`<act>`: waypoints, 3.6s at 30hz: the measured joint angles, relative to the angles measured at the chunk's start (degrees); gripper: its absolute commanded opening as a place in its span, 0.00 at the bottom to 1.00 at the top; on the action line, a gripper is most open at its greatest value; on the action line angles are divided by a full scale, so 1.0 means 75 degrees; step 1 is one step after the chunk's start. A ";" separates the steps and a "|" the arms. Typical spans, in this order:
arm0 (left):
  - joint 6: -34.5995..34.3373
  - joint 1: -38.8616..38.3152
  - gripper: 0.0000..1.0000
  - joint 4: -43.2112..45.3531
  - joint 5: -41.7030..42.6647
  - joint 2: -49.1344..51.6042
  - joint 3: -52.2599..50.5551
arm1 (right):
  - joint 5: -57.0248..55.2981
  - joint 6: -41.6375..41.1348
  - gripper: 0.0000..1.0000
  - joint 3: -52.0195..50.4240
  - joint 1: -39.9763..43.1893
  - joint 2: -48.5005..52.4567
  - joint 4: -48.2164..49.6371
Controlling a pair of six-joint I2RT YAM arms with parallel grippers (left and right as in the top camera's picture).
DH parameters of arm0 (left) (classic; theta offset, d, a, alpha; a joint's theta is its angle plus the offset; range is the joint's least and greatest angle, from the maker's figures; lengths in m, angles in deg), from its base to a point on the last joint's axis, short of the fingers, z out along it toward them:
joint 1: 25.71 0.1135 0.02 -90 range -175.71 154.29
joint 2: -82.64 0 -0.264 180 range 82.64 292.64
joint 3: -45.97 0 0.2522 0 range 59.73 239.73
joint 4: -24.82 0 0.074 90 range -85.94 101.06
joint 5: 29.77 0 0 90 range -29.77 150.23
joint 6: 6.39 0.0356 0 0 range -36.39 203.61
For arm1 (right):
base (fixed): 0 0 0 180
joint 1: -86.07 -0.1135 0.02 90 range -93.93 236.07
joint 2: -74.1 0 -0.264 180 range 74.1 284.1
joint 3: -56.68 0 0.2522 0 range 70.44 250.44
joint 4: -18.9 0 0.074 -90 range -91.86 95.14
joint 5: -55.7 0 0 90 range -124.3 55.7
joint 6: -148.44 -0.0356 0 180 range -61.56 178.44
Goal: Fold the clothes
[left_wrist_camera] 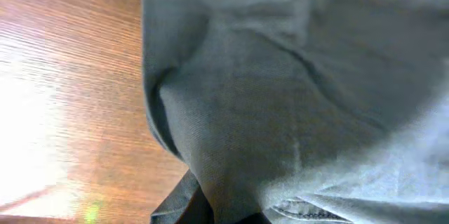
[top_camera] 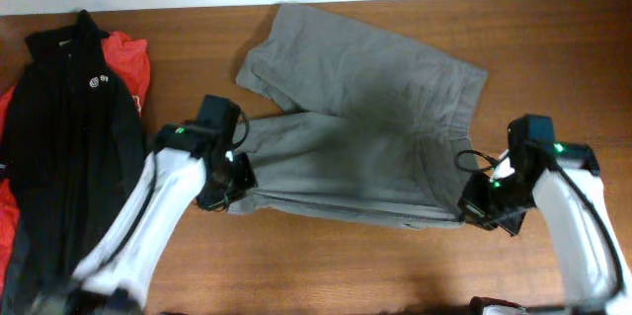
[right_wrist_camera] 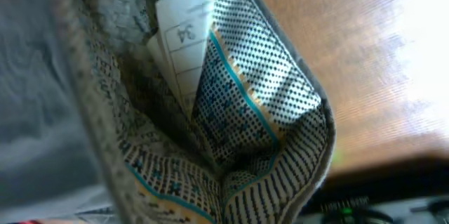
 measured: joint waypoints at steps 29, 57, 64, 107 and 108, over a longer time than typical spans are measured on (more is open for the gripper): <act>0.1282 -0.0175 0.01 1.0203 -0.0863 0.2393 -0.0102 | 0.0216 0.0076 0.04 0.0003 -0.0003 0.1317 0.5257; 0.2658 -0.0431 0.99 1.1663 -0.1699 0.5525 0.2562 | -0.1072 -0.0125 0.86 0.0189 0.0385 0.3246 0.7699; 0.2833 -0.0431 0.99 0.9710 -0.0647 0.5540 0.2707 | -0.0819 0.0513 0.24 0.1751 0.0385 0.3142 0.5476; 0.3453 -0.0271 0.01 0.6458 0.0195 0.5543 0.3016 | 0.0452 0.1413 0.04 0.3098 -0.1545 0.5426 0.7414; 0.3453 -0.0271 0.01 0.6458 0.0192 0.5543 0.3016 | 0.0428 0.1378 0.04 0.3214 -0.1492 0.5426 0.7478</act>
